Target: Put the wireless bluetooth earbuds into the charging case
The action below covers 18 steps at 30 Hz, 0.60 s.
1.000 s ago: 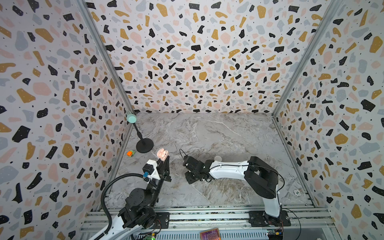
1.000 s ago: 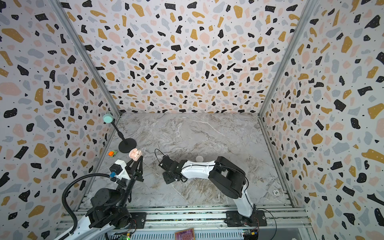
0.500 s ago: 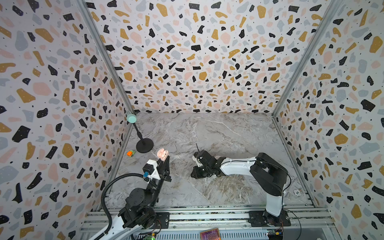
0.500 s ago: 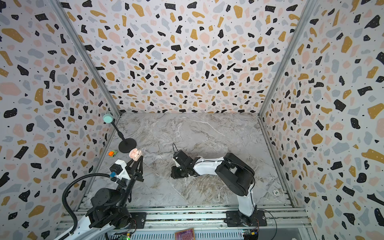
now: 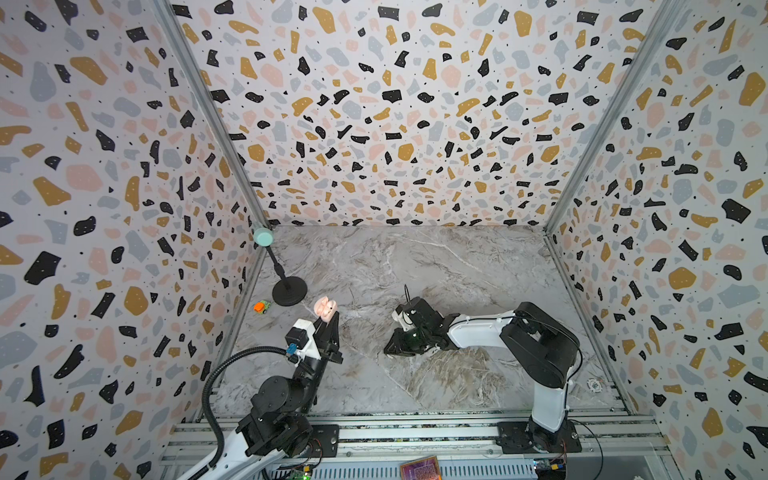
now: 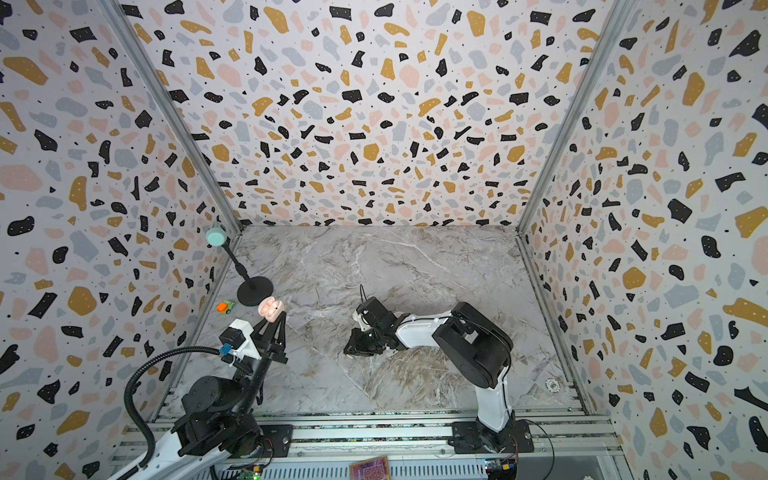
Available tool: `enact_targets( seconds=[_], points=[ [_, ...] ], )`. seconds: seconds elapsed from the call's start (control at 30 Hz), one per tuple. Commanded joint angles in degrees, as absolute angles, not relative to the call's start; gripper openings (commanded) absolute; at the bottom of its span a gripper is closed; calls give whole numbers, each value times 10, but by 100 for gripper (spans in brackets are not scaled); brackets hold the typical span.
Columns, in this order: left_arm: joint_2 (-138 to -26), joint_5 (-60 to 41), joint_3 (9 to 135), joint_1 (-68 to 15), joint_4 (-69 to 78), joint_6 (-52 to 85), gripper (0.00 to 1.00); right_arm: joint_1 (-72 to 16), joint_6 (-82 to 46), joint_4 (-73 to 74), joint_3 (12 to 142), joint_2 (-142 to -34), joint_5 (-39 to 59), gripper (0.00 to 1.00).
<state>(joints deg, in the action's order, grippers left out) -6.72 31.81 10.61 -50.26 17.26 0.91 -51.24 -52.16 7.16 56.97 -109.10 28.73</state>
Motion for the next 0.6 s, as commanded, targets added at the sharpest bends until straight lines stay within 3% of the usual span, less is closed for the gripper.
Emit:
enact_targets(
  seconds=[0.0, 0.1, 0.3, 0.57],
  points=[
    [-67, 312, 100, -499, 205, 11, 0, -508, -536, 29, 560, -1072, 281, 27],
    [-67, 312, 100, -500, 205, 11, 0, -506, -532, 11, 567, -1070, 276, 33],
    [-67, 311, 101, -500, 204, 11, 0, -512, -505, -23, 581, -1052, 235, 33],
    [-67, 312, 101, -499, 206, 9, 0, -582, -379, -169, 690, -1052, 63, 33]
  ],
)
